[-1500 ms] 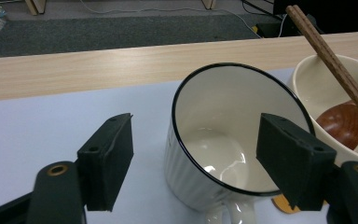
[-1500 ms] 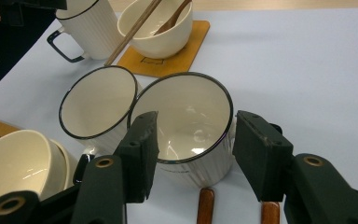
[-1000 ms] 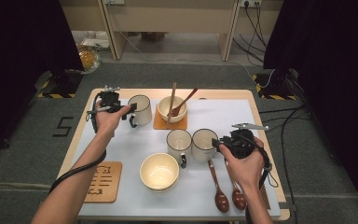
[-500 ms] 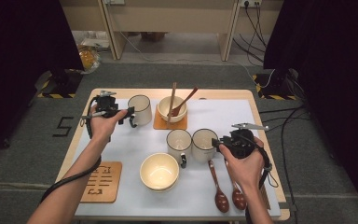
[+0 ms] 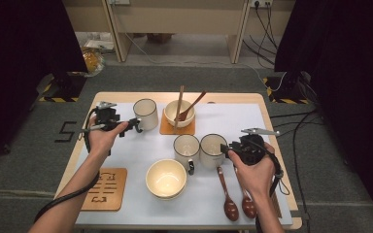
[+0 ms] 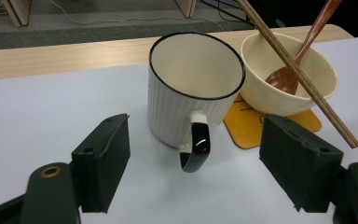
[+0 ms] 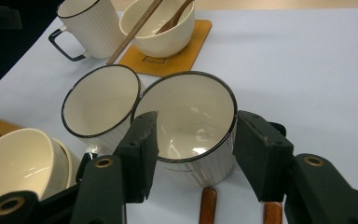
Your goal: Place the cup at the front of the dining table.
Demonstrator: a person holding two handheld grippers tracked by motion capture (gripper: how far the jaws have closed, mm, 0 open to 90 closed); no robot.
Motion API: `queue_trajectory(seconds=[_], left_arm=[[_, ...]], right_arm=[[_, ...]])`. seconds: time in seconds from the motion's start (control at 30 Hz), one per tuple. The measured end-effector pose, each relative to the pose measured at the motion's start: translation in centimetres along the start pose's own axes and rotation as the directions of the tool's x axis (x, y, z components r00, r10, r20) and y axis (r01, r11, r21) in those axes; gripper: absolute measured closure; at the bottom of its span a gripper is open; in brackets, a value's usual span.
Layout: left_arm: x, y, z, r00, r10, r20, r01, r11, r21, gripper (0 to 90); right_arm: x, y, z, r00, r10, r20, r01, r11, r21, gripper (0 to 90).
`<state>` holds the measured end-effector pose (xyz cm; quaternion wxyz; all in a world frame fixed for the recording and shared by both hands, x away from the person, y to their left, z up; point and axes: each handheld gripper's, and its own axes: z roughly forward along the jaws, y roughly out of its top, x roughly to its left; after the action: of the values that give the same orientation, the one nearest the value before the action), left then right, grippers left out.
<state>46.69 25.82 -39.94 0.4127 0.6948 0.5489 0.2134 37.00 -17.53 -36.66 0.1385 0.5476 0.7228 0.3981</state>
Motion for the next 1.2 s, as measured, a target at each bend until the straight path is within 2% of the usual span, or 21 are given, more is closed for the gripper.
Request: queue_trajectory(seconds=[0.37,0.97,1.2], left_arm=[[0.4,-1.6,-1.3,0.9999,0.005,0.015,-0.004,1.0000,-0.007,23.9],[0.3,-3.1,-2.3,0.9990,0.039,0.021,-0.039,0.9992,-0.005,23.9],[0.6,-3.7,-2.9,0.9987,0.047,0.021,-0.047,0.9989,-0.002,23.5]], right_arm=[[0.0,0.0,0.0,1.0000,0.000,-0.001,0.000,1.000,-0.002,49.2],[-0.1,0.1,-0.1,1.0000,0.001,-0.001,-0.001,1.000,-0.004,49.1],[-0.1,0.0,-0.2,1.0000,-0.001,0.001,0.001,1.000,-0.005,49.0]])
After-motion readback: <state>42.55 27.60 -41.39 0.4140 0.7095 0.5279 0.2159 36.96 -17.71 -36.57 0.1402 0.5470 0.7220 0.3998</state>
